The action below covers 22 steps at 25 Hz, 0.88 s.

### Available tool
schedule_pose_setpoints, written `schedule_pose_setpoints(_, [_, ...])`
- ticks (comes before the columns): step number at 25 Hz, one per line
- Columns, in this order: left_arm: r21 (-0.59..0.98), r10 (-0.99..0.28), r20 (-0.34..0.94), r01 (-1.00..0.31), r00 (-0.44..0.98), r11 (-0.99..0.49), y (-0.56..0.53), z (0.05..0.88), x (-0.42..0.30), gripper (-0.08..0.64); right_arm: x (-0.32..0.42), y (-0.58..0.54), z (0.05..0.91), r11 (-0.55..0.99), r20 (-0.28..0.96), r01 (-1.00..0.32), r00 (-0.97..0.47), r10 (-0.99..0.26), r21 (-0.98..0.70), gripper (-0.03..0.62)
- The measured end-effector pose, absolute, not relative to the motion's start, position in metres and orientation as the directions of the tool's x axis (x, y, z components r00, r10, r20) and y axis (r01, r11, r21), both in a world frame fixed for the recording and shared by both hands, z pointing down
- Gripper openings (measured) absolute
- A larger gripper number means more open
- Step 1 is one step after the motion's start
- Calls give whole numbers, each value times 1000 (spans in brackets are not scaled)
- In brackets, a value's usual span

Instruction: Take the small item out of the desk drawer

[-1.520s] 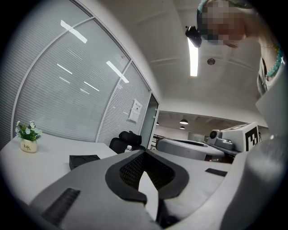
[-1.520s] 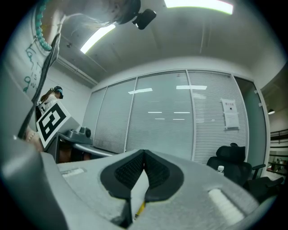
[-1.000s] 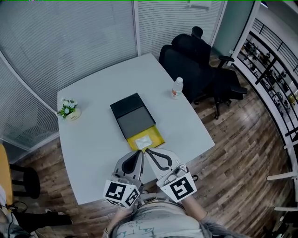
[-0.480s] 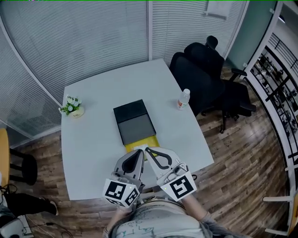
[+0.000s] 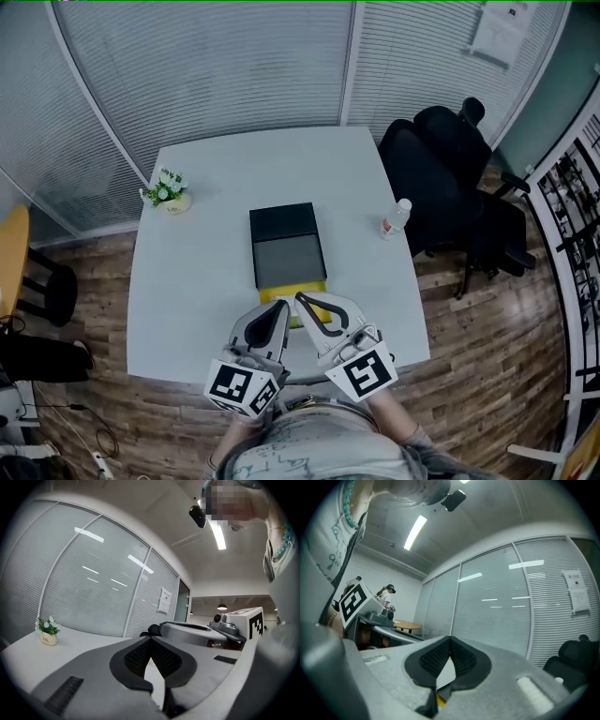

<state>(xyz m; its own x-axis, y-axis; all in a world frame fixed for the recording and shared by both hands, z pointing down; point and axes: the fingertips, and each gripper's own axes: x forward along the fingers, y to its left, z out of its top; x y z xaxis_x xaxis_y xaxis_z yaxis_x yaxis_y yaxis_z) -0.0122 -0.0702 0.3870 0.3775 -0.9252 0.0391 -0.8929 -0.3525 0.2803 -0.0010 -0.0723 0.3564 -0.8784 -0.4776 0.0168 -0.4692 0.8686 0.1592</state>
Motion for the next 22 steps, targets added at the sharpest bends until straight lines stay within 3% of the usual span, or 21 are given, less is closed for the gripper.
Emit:
schedule_pose_setpoints(9, [279, -923, 54, -893, 381, -352, -84, 379, -48, -2, -29, -83, 352, 867, 7, -478, -875, -484, 141, 2])
schedule_pose_setpoints(22, [280, -889, 43, -860, 455, -427, -98, 384, -44, -3, -30, -95, 361, 833, 11, -538, -839, -544, 128, 2])
